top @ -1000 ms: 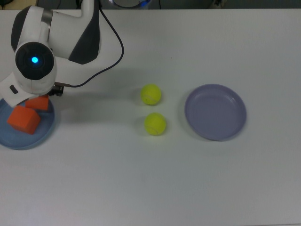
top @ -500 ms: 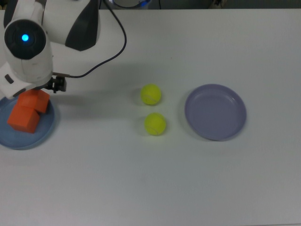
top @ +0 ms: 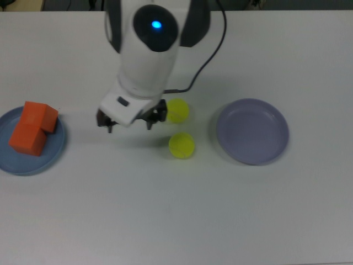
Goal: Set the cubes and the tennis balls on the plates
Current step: 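Lower the gripper onto a yellow tennis ball and grasp it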
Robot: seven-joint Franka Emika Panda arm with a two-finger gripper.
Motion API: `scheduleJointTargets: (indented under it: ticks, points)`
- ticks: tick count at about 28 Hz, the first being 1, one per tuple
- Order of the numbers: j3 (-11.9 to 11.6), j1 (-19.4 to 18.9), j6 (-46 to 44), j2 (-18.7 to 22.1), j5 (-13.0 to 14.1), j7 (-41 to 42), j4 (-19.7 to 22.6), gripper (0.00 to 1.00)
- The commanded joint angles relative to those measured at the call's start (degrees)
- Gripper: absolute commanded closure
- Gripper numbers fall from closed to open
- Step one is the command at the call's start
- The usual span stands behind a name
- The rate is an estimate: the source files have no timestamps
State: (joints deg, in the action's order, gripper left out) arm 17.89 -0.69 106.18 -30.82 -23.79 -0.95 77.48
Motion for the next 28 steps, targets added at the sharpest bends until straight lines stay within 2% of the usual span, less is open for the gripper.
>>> scheduleJointTargets:
  ticks: [1,8,11,14,18,22,28]
  points:
    - [-0.76,-4.31,3.25,-0.38,0.59,-3.62,1.53,0.0]
    - [-0.76,-9.68,3.42,-2.31,0.24,-6.34,1.53,0.0]
    - [-0.84,-11.61,3.42,-2.84,-0.9,-7.22,1.53,0.0]
    - [-0.84,-12.32,3.68,-4.68,-2.66,-8.1,1.62,0.0]
    - [-1.28,-13.11,8.59,-5.56,-5.2,-8.63,2.67,0.0]
    - [-1.55,-13.11,9.66,-6.0,-7.58,-9.68,3.29,0.0]
    - [-3.04,-13.11,9.66,-6.26,-8.03,-9.68,3.9,0.0]
